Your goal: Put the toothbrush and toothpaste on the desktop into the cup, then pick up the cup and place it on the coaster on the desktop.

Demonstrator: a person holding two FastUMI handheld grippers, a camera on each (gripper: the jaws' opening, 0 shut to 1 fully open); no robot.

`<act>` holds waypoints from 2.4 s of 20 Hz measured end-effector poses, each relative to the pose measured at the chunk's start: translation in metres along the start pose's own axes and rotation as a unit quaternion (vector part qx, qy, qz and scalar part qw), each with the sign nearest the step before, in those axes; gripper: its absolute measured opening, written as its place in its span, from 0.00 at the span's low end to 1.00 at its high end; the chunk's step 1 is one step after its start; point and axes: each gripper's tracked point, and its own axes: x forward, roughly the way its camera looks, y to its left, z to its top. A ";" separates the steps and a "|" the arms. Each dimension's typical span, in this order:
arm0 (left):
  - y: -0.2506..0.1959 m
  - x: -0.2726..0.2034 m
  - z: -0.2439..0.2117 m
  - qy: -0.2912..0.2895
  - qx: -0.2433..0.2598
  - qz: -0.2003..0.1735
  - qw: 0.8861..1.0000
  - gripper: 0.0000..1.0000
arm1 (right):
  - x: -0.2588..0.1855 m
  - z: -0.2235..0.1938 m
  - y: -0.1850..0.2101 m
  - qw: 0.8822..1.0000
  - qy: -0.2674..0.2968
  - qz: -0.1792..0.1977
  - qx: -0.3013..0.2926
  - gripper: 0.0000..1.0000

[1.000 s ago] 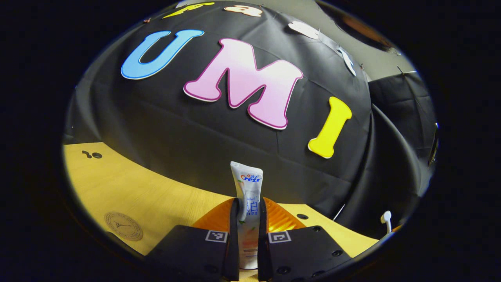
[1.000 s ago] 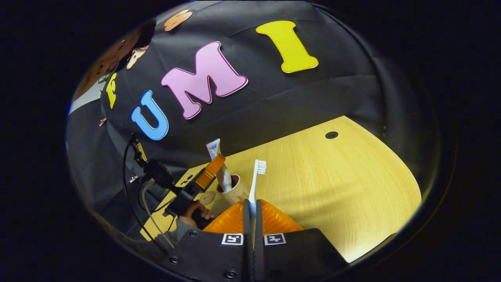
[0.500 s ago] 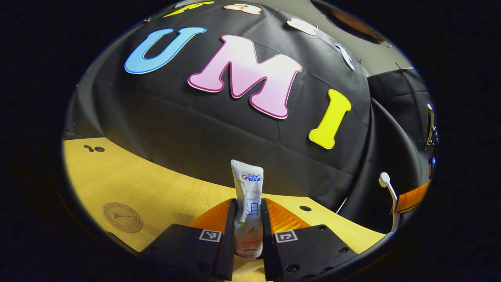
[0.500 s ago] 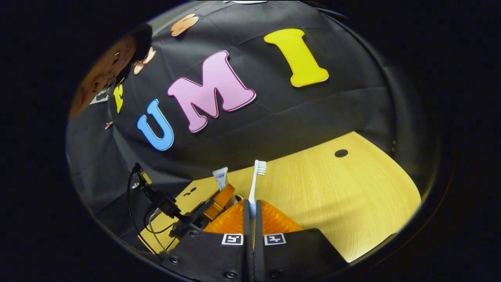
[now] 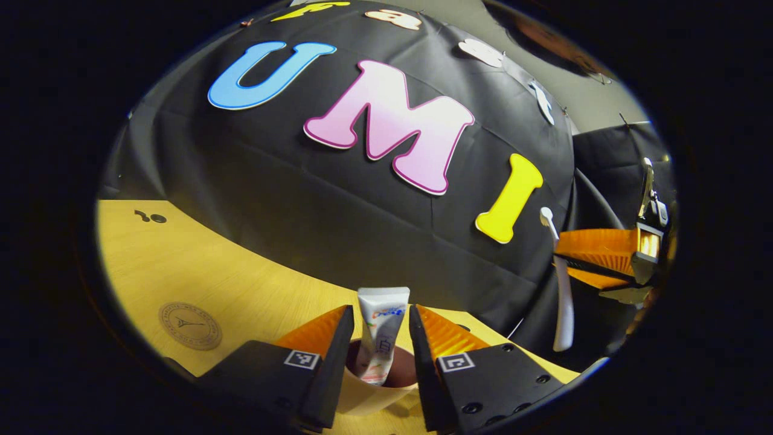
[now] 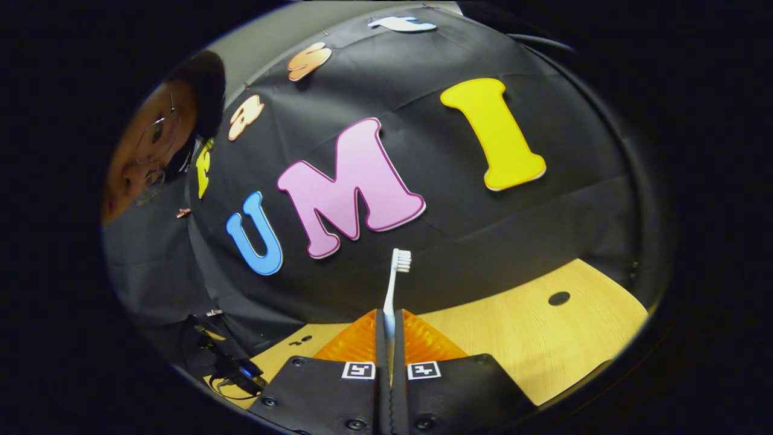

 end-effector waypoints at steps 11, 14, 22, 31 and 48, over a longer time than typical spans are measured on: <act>0.034 -0.078 0.004 0.034 0.006 0.033 0.999 0.65 | 0.062 -0.049 0.068 0.992 -0.005 0.104 -0.068 0.04; 0.048 -0.094 -0.001 0.047 0.015 0.047 0.998 0.65 | 0.070 -0.084 0.078 0.985 0.023 0.128 -0.115 0.04; 0.068 -0.115 -0.015 0.066 0.003 0.076 0.995 0.65 | 0.072 -0.141 0.075 0.956 0.061 0.152 -0.242 0.04; 0.079 -0.124 -0.020 0.077 0.011 0.092 0.993 0.65 | 0.073 -0.140 0.074 0.950 0.058 0.145 -0.269 0.10; 0.088 -0.150 -0.012 0.091 0.027 0.099 0.990 0.65 | -0.018 -0.126 0.020 0.918 0.254 0.129 -0.277 0.29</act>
